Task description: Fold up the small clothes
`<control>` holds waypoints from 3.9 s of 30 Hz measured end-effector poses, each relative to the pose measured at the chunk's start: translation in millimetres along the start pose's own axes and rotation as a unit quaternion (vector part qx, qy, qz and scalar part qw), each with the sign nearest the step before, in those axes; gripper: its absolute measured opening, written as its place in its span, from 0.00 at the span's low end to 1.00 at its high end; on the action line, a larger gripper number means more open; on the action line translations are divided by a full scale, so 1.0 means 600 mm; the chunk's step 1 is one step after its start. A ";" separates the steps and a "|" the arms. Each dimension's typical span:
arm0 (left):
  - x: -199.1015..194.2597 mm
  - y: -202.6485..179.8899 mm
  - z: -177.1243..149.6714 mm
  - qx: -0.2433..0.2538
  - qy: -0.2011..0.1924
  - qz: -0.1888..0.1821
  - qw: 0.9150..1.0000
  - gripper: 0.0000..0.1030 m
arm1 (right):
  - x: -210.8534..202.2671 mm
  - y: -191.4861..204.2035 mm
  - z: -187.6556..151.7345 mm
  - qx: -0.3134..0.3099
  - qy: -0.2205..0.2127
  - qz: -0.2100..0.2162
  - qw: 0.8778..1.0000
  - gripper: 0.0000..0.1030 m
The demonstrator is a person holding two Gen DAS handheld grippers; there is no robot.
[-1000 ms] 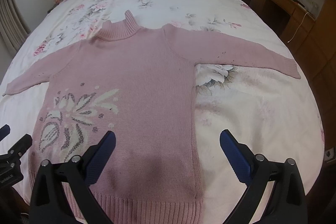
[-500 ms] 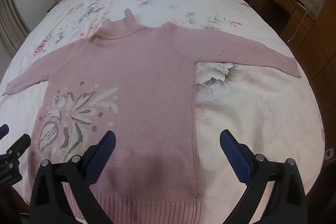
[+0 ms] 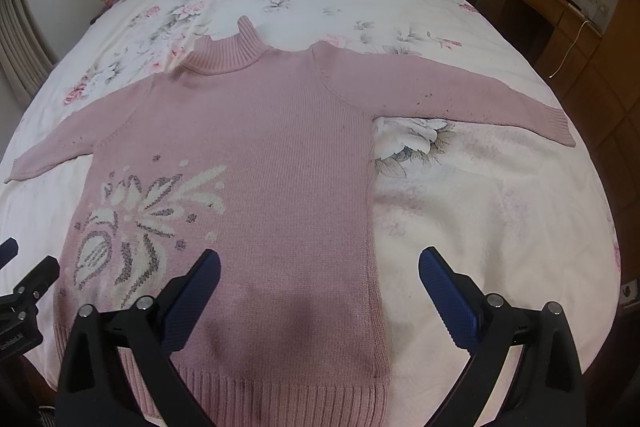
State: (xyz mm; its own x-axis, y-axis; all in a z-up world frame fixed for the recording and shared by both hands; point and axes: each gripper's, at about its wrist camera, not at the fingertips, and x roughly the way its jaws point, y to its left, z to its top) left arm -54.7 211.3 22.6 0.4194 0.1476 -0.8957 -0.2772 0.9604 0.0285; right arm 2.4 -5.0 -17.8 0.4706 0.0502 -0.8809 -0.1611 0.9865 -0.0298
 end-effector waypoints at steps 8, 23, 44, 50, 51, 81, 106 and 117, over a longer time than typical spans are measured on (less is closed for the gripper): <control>0.001 0.000 0.000 0.001 0.001 0.001 1.000 0.97 | -0.003 0.000 0.004 0.001 0.002 0.002 1.000 0.96; 0.002 0.000 0.000 0.000 0.002 0.002 1.000 0.97 | -0.001 0.001 0.004 0.002 0.001 0.001 1.000 0.96; 0.100 -0.141 0.164 0.015 -0.013 -0.045 0.999 0.97 | 0.109 -0.381 0.165 0.185 0.026 0.003 0.982 0.96; 0.137 -0.224 0.252 0.015 -0.041 -0.049 0.998 0.97 | 0.199 -0.585 0.221 0.254 0.062 -0.041 0.964 0.96; 0.144 -0.234 0.261 0.015 -0.043 -0.048 0.998 0.97 | 0.218 -0.618 0.226 0.270 0.074 -0.035 0.959 0.96; 0.230 -0.252 0.287 0.012 -0.012 -0.024 1.000 0.97 | 0.253 -0.707 0.223 0.290 0.025 0.056 0.955 0.09; 0.220 -0.132 0.284 -0.053 0.000 -0.039 0.998 0.97 | 0.260 -0.167 0.307 0.053 0.054 0.257 0.963 0.09; 0.234 -0.148 0.286 -0.050 0.021 -0.062 0.997 0.97 | 0.327 -0.087 0.249 -0.002 0.115 0.242 0.964 0.22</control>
State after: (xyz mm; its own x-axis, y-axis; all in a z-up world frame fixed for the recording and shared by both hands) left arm 177.2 187.4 -29.8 0.4204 0.0180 -0.9072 -0.3111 0.9421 -0.1254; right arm 232.9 -23.4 -118.6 0.1355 0.4675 -0.8735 -0.3167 0.8559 0.4090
